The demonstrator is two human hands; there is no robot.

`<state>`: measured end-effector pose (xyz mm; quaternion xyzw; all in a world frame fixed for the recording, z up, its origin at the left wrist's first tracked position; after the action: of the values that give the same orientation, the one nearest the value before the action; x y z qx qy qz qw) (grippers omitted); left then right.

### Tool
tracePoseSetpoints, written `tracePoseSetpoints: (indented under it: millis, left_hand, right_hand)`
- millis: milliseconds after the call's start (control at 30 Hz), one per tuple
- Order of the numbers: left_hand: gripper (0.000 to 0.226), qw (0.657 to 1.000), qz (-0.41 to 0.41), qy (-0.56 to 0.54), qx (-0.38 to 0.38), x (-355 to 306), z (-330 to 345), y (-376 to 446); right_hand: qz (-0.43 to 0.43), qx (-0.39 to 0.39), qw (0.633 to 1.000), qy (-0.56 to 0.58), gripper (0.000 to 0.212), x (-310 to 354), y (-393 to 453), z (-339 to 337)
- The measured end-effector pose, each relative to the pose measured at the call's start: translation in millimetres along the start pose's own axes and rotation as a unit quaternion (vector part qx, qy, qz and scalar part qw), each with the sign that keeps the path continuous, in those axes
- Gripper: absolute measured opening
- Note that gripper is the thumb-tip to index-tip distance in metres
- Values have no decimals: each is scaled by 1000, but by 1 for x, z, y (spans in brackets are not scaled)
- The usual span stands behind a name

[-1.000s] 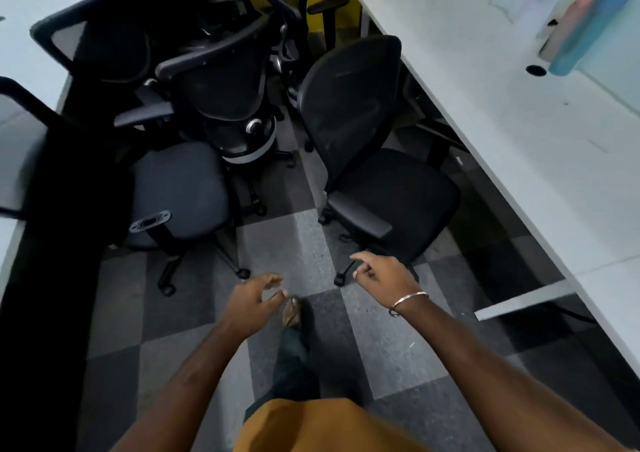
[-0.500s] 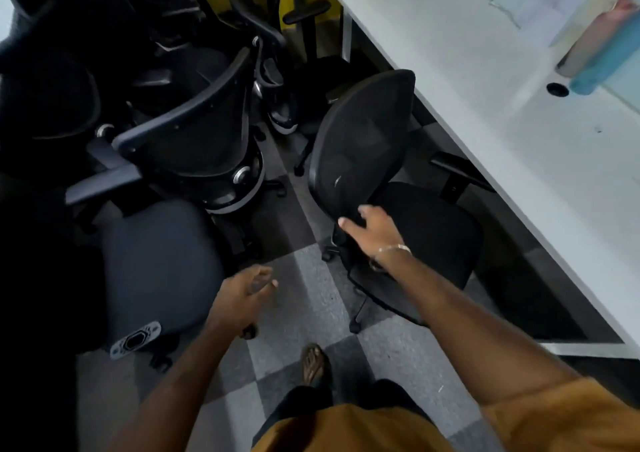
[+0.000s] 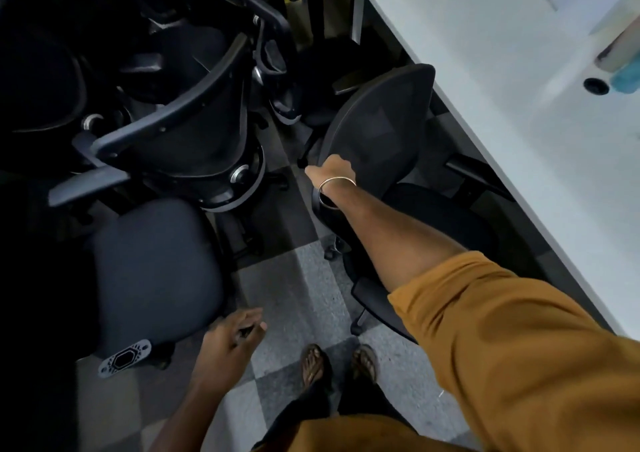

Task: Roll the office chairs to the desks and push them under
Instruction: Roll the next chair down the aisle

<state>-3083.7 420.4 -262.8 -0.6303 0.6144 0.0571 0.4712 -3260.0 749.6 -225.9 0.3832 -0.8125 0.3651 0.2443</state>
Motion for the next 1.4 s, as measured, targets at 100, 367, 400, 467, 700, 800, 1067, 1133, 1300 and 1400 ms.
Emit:
tracePoseSetpoints:
  millis: [100,367,400,467,700,800,1067,1133,1300,1400]
  left_hand:
    - [33,1000,-6,7,11,-1,10,2]
    - [27,998,45,31,-32,-42,-3,47]
    - [38,997,57,22,-41,-49,-6,51]
    - [63,991,111,45,-56,-70,-9,56]
    - [92,843,404,353,-44,-157,60,25]
    - [55,769,490,409,29,-157,117,9]
    - [23,794,414,442,47,-142,189,-66]
    - [26,809,394,435,23,-142,193,-74]
    - [37,837,343,424,-50,-142,196,-90]
    - [41,851,297,425,-83,-141,200,-108]
  right_hand:
    - [-12,18,999,-26,39,-7,-18,0]
    - [-77,122,984,-105,45,-75,-134,31]
    - [-88,138,980,-110,43,-92,-151,31]
    - [-103,166,973,-126,50,-133,-191,25]
    - [-26,181,935,-303,67,-268,-307,-58]
    - [14,142,910,-390,52,-301,-326,-93]
    - [-66,96,888,-446,78,-347,-343,-142]
    - [-84,95,889,-441,77,-355,-343,-147]
    - [-158,90,884,-431,67,-357,-344,-148]
    - [-190,70,877,-435,57,-360,-348,-147]
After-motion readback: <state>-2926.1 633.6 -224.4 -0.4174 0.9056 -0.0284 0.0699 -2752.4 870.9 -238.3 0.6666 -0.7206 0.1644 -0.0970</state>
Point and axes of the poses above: each hand's wrist, its own y-axis towards the middle knuckle, its own z-axis out of the palm, x = y × z, the point moved 9 cm from there along y, towards the middle knuckle, and after that the axes turned 7 degrees about -z, right-handed, at the moved point
